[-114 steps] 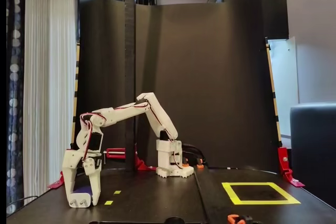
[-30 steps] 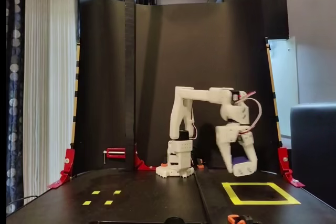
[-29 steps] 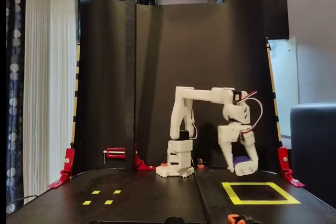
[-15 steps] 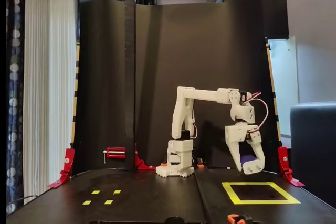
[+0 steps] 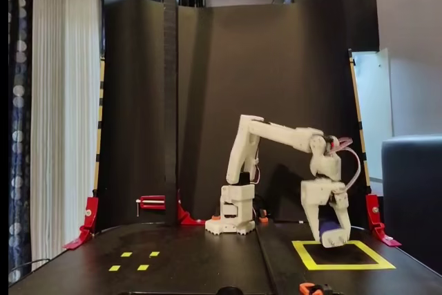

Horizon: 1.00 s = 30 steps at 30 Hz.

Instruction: Grasp a block and put it in the designated area.

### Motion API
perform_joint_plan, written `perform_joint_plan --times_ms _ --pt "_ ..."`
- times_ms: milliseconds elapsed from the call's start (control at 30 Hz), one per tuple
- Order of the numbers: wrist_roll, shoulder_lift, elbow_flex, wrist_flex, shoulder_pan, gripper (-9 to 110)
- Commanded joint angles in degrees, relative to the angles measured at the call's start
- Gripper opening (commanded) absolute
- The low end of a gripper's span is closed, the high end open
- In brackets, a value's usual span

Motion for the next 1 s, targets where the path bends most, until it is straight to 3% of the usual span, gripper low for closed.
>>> perform_joint_plan --times_ms 0,733,967 --pt "0.4 -0.3 -0.3 -0.9 -0.6 16" --pt "0.3 -3.4 -0.4 -1.6 0.0 16" --pt "0.2 -3.2 -0.5 -1.6 0.4 27"
